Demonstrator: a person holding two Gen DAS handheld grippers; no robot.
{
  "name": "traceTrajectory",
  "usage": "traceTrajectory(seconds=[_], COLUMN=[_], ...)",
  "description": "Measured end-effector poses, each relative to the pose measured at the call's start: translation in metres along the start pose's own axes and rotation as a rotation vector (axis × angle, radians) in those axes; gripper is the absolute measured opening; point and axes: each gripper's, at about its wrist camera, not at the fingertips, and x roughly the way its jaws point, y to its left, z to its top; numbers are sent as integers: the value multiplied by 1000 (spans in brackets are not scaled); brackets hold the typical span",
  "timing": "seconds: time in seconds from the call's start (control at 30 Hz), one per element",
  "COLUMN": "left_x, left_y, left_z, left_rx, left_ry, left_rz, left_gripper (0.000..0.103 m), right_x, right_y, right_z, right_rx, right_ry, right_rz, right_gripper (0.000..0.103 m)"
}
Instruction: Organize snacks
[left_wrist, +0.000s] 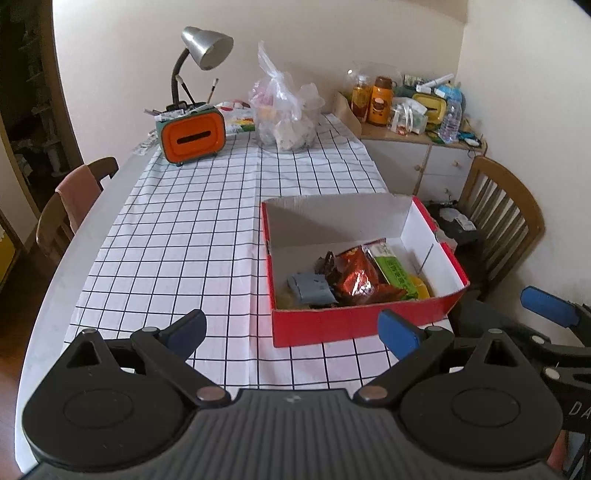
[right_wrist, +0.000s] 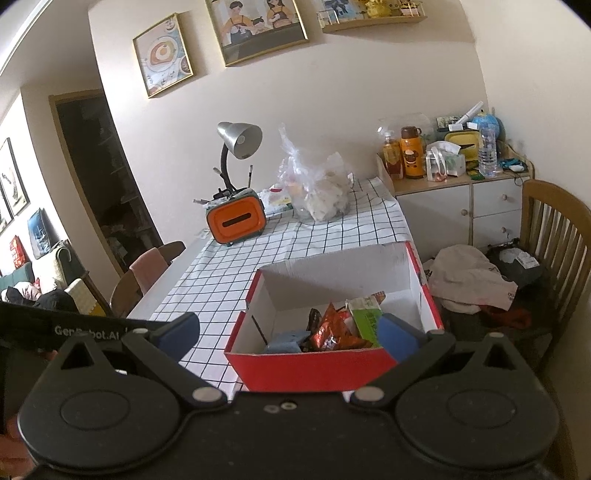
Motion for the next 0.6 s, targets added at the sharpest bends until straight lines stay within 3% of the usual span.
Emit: traceTrajectory(seconds=[0.6], left_x=[5], left_y=[-18], left_z=[-1], left_rx=[55], left_ry=[27], left_rz=[-44], left_gripper=[100], right_x=[-7], right_y=[-11], right_z=[-5], right_rx=[45], right_ry=[0], right_rz=[-47], right_gripper=[103])
